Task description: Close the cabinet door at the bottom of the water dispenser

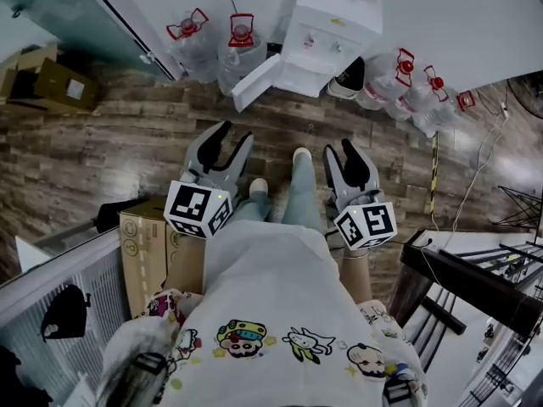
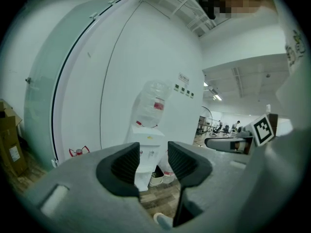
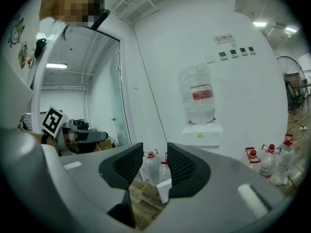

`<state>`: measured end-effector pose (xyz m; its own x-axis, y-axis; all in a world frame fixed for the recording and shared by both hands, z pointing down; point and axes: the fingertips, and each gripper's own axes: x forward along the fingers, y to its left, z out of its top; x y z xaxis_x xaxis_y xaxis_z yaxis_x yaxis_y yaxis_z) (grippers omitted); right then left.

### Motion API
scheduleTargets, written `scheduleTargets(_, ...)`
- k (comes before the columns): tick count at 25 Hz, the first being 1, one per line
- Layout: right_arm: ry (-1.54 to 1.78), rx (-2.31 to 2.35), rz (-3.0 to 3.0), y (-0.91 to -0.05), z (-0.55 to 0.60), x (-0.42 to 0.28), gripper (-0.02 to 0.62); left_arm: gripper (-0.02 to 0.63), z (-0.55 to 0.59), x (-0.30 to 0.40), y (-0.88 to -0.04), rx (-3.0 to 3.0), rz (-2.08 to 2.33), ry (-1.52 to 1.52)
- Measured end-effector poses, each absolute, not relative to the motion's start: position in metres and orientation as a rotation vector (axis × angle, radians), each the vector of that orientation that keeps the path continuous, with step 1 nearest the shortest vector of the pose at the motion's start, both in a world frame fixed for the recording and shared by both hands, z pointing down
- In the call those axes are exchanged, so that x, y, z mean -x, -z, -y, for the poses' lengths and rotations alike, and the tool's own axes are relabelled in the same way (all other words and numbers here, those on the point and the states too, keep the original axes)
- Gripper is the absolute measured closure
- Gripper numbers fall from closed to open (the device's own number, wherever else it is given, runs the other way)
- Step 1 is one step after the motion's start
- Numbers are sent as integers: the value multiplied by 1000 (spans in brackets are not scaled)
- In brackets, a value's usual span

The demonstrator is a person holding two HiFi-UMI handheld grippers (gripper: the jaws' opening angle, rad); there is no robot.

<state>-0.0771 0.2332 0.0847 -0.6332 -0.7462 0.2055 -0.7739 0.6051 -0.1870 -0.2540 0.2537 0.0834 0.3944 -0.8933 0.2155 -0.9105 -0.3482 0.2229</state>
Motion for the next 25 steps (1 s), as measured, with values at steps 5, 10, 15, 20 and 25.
scheduleTargets(5,-405,-1207,2749,-94,-201,83,446,430,-236,259,-91,-2300,1639,-89)
scheduleTargets(10,-401,-1066,2785,-98,-152,96,445,430,-201,266,-97,-2220,1735,-77)
scheduleTargets(15,-385,-868,2827,-102,-88,112,445,430,-151,273,-96,-2108,1873,-39)
scheduleTargets(20,-362,-722,2861,-98,-31,127,445,430,-102,277,-87,-2051,1970,-11)
scheduleTargets(25,-356,-534,2891,-98,13,142,445,430,-74,278,-90,-1929,2073,4)
